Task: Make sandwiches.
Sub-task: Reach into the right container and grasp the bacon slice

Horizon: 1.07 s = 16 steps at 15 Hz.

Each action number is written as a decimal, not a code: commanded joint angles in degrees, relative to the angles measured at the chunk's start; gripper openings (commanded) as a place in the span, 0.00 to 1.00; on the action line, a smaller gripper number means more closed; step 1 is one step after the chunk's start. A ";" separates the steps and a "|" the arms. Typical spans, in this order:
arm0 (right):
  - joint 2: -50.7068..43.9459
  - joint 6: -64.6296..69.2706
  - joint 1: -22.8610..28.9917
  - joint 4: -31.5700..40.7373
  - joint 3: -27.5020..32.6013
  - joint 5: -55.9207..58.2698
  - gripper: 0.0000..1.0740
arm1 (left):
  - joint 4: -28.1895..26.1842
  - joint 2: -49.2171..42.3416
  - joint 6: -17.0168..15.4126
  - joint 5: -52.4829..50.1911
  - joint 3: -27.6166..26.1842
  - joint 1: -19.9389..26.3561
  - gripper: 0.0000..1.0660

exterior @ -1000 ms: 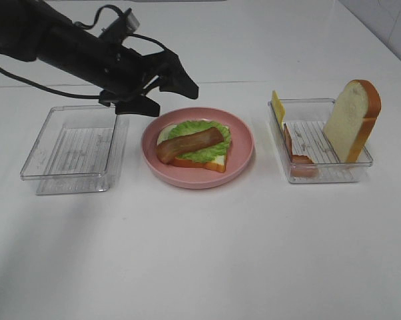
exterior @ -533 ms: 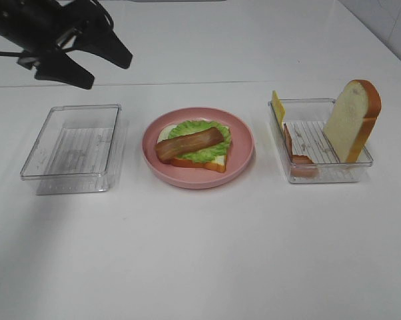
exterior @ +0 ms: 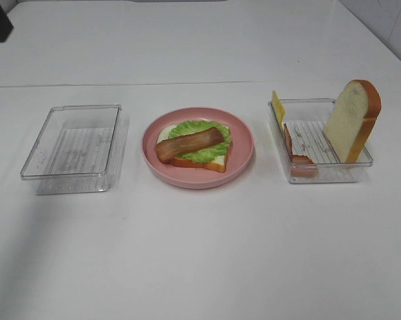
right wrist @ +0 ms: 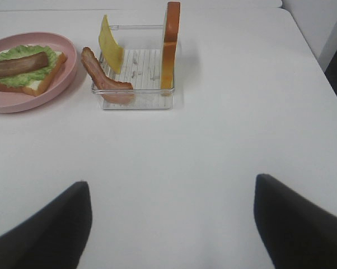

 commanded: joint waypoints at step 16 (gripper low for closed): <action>-0.74 -0.34 -0.40 0.11 0.11 -0.63 0.70 | 4.93 -66.86 -0.11 0.74 45.66 0.00 0.81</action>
